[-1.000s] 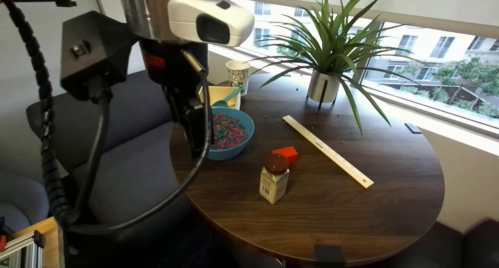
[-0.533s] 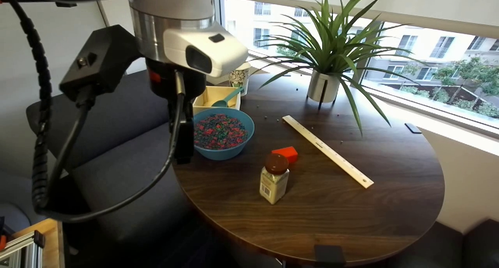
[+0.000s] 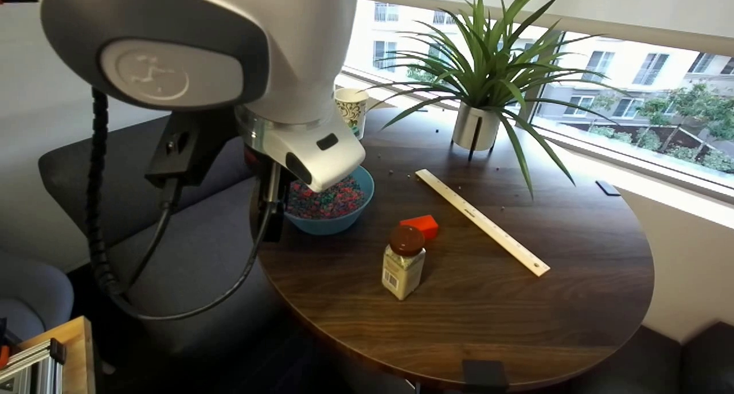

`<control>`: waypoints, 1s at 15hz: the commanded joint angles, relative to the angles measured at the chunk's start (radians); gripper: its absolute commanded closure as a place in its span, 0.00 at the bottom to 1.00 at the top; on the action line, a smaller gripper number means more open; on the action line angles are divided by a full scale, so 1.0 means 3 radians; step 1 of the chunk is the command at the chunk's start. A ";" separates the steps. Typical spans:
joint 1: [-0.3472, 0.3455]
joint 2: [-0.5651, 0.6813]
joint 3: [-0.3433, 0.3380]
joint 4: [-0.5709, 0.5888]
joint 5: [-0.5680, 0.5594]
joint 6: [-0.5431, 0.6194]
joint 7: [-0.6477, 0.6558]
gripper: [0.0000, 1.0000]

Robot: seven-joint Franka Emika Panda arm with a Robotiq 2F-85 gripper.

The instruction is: Move the blue bowl forwards

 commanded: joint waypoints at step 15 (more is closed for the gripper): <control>-0.0040 0.0289 -0.0038 -0.0137 0.0366 0.0717 -0.0846 0.99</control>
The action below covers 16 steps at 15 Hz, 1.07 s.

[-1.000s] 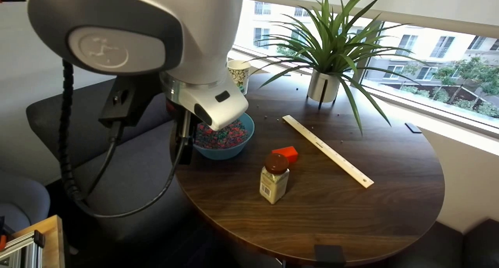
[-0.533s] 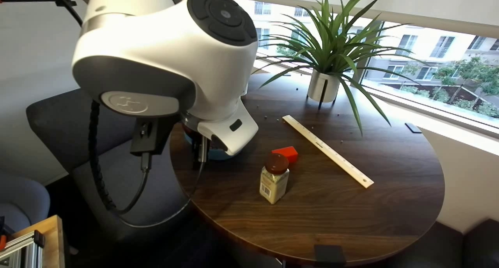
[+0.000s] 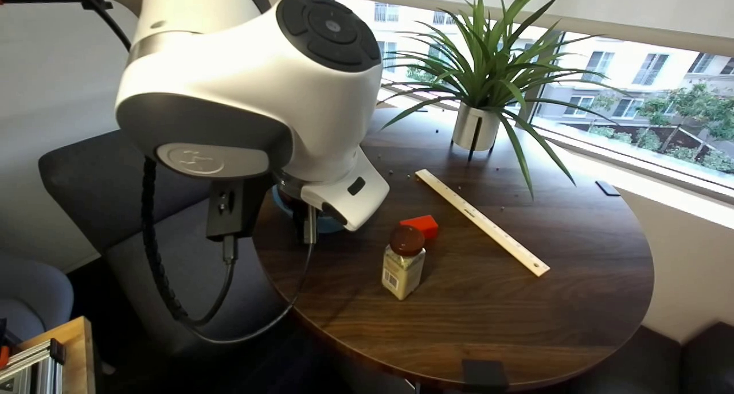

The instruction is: Move the blue bowl forwards

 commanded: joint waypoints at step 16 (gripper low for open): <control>-0.0024 0.0394 0.0150 0.0509 -0.0235 0.0447 0.1734 0.98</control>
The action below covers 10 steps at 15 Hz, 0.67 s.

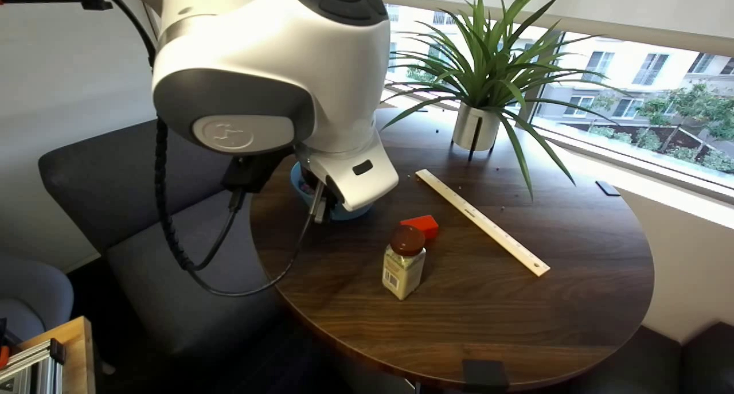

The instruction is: Move the blue bowl forwards

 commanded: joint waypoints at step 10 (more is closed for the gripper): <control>0.0031 0.0782 -0.0011 0.0779 -0.0053 0.0777 0.1172 0.98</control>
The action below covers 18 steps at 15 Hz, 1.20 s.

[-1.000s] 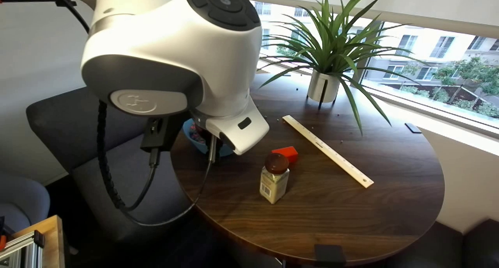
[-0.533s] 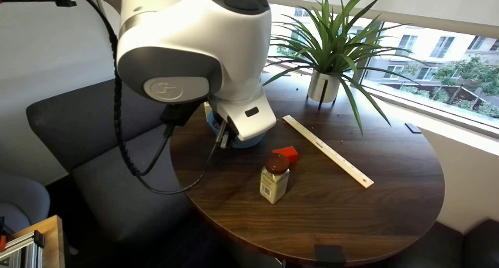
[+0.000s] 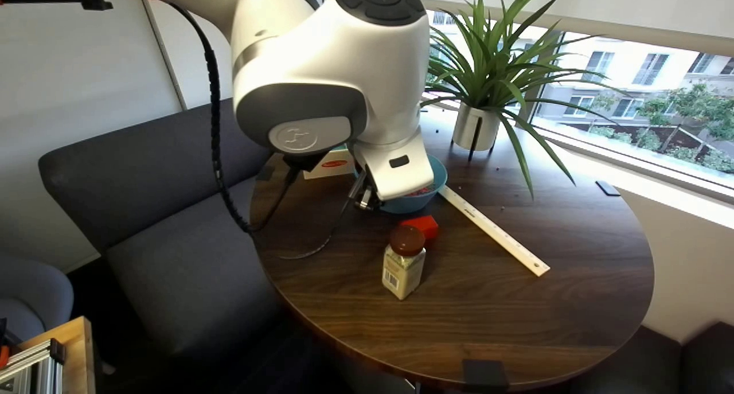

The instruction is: Move the blue bowl forwards

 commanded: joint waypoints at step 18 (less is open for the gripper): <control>-0.0142 -0.1094 -0.0172 0.0080 -0.0622 -0.1865 -0.1039 0.00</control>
